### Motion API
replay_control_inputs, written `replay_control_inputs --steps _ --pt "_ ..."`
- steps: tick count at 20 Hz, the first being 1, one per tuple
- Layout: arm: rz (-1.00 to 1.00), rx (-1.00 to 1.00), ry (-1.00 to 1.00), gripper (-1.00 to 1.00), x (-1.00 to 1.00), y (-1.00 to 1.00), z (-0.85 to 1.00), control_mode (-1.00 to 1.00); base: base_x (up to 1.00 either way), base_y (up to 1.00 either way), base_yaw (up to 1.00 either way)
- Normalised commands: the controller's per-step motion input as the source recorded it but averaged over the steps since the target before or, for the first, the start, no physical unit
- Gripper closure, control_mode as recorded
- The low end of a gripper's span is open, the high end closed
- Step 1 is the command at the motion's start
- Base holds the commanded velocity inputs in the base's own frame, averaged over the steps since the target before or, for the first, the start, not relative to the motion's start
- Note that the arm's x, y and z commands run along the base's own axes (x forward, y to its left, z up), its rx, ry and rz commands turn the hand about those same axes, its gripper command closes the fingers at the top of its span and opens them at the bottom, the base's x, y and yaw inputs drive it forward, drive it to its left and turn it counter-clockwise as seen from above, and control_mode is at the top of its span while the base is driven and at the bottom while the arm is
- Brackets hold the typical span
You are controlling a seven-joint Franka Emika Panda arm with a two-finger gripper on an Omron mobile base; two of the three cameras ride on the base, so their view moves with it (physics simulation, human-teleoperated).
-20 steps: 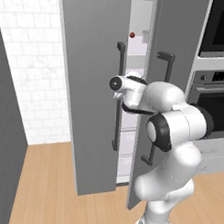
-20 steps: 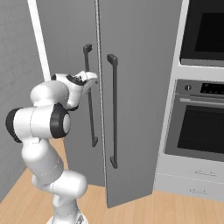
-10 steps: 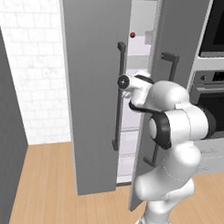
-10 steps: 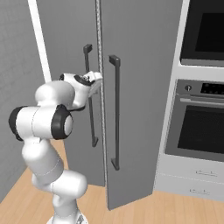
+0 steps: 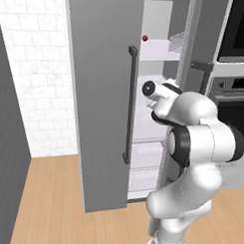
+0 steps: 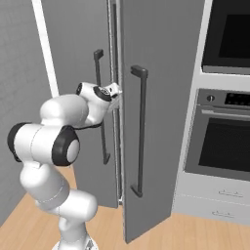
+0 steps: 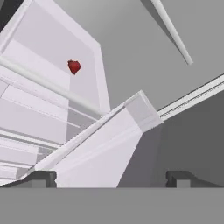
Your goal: Take the strawberry from the fridge and place it on top of the pancake, located on the dining counter.
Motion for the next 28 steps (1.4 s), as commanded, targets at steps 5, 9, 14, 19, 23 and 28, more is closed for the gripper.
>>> replay_control_inputs --steps 5,9,14,19,23,28 --pt "-0.12 0.08 0.0 -1.0 -0.36 -1.0 0.02 -1.0 0.0 0.0 0.0" --pt "-0.07 0.08 0.0 -1.0 -0.32 -1.0 0.01 -1.0 0.0 0.0 0.0" --pt "-0.08 0.1 -0.01 -1.0 -0.43 -1.0 0.02 -1.0 0.0 0.0 0.0" --pt "-0.07 0.1 -0.05 -1.0 -0.42 -1.0 0.0 -1.0 0.0 0.0 0.0" --pt "-0.02 0.08 -0.09 -1.0 -0.34 -1.0 0.0 -1.0 0.0 0.0 0.0" --pt "-0.01 0.07 -0.11 -1.0 -0.29 -1.0 0.0 -1.0 0.0 0.0 0.0"
